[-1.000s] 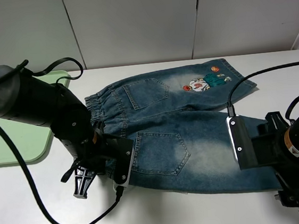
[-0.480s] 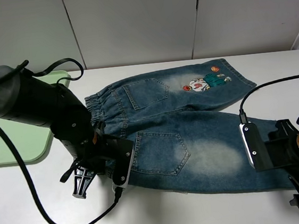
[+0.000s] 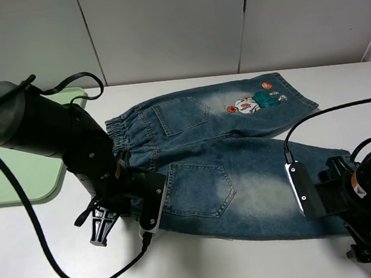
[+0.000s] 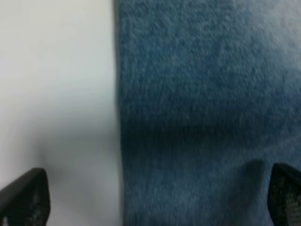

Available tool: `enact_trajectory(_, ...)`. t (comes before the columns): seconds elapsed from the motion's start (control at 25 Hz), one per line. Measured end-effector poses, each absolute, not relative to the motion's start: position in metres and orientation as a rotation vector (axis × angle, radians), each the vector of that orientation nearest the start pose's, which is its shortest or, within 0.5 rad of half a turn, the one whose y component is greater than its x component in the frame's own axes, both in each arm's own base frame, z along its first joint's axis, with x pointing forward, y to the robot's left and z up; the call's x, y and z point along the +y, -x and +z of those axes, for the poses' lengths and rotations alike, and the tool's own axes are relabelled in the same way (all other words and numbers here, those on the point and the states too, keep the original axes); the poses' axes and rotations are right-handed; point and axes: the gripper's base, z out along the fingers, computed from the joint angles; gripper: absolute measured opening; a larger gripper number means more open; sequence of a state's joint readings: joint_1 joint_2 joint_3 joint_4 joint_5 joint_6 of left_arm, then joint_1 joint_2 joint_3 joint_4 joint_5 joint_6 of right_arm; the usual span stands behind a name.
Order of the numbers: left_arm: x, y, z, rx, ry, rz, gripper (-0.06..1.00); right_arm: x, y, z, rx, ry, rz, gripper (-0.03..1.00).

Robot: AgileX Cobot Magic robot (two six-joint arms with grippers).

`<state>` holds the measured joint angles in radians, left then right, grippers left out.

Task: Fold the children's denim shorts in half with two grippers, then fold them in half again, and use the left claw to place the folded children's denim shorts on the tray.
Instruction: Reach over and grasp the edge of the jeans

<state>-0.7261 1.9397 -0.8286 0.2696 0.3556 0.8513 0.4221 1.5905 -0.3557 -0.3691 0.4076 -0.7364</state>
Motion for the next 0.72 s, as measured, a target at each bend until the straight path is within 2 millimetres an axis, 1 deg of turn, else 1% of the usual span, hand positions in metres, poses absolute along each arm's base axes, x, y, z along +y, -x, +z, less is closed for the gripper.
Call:
enact_trajectory(0.32, -0.196, -0.233, 0.080, -2.035, 2.624, -0.214, 0.02, 0.056, -0.163, 0.089, 2.314, 2.159, -0.227, 0.70)
enact_trajectory(0.72, -0.196, -0.234, 0.081, -2.034, 2.629, -0.215, 0.02, 0.042, -0.169, 0.088, 2.404, 2.037, -0.220, 0.70)
